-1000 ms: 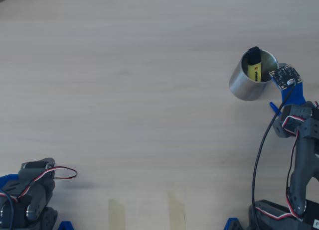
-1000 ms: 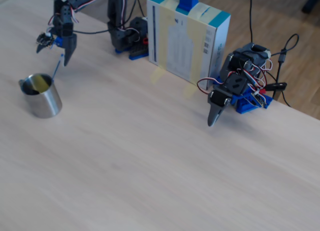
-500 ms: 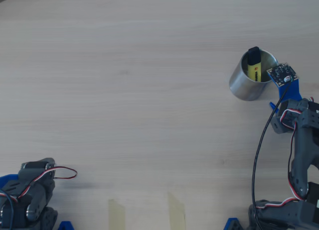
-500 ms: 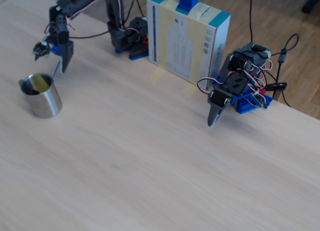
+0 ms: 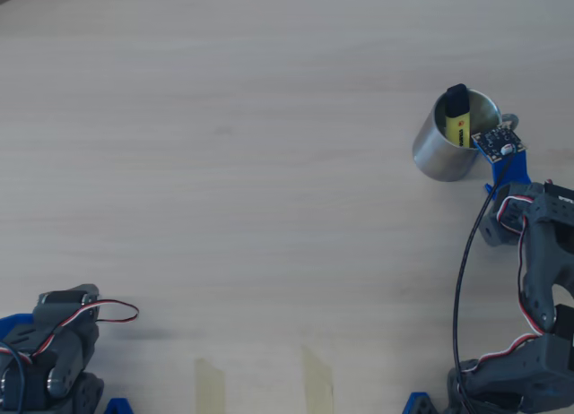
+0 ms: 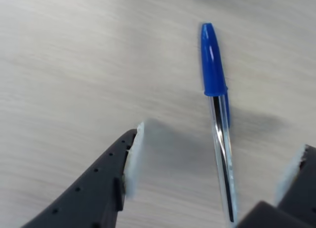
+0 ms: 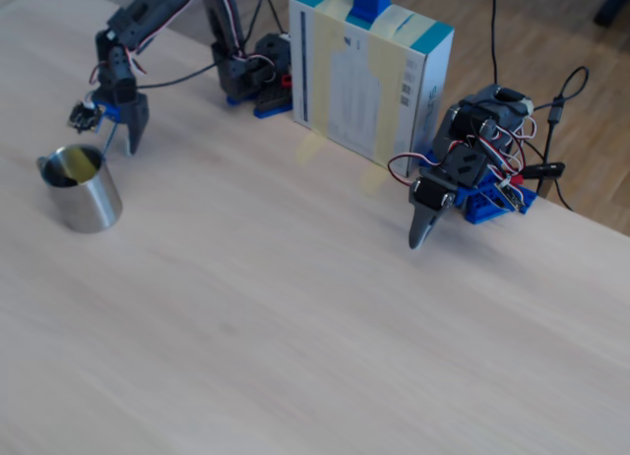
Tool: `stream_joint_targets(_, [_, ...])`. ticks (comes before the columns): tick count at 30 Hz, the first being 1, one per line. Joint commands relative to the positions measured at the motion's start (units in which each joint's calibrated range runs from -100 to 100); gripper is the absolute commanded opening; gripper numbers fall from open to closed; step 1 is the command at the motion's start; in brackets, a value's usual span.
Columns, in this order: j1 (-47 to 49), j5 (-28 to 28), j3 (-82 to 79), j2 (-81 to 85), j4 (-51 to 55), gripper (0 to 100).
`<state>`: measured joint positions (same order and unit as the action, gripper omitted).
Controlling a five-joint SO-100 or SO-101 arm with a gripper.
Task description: Grab the blue pen and put it in the silver cup.
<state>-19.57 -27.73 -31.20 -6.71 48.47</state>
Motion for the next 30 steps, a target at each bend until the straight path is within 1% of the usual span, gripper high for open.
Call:
stream_joint_targets(1, [-1.7,-0.2,1.9,-0.7,-0.5,42])
stream_joint_targets(15, [-3.4,-0.2,0.0,-1.6,-4.5,42])
stream_joint_targets(30, [-3.2,-0.2,0.0,-1.6,-4.6,42])
